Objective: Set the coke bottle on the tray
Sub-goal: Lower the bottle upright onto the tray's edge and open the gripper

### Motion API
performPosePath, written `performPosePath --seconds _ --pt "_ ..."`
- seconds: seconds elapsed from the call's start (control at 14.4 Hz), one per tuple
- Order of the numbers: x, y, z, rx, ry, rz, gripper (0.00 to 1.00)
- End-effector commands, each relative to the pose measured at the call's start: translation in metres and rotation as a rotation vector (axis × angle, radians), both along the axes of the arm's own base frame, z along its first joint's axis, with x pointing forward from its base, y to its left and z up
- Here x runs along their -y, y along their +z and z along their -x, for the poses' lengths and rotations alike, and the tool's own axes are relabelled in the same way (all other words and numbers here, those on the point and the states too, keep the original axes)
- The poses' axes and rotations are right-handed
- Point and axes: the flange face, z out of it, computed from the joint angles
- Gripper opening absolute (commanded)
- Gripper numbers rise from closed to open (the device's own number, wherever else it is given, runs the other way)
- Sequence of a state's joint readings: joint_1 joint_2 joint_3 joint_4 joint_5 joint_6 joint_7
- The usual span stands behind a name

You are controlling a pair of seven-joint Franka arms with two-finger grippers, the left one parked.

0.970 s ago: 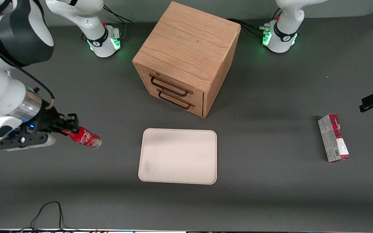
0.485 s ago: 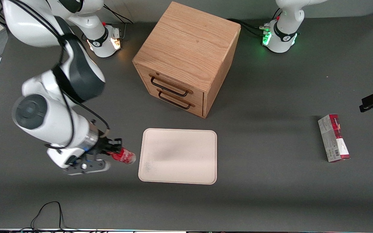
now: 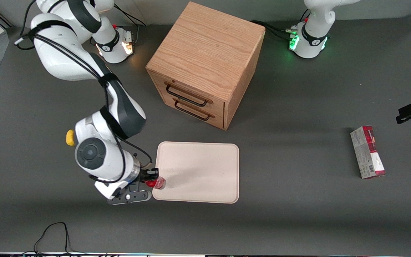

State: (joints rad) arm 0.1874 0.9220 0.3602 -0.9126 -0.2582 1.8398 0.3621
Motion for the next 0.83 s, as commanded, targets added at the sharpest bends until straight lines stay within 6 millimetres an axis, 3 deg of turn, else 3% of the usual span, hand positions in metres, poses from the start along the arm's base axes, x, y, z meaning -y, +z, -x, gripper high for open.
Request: performPosePath --seconds 0.0,0.21,0.28,0.35,0.42,0.62,0.76 --pt "-0.011 -0.018 -0.006 0.042 -0.01 0.01 0.0" --pt "-0.01 -0.031 -0.006 0.051 -0.004 0.017 0.0" --pt "-0.009 -0.03 -0.007 0.055 -0.008 0.017 0.11" --pt "-0.011 -0.032 -0.006 0.054 -0.003 0.02 0.89" --pt "-0.012 -0.035 -0.005 0.065 -0.009 0.029 1.0" --pt "-0.014 -0.035 -0.003 0.095 -0.028 0.065 1.0" --pt "-0.014 -0.023 -0.002 0.108 -0.023 0.064 1.0"
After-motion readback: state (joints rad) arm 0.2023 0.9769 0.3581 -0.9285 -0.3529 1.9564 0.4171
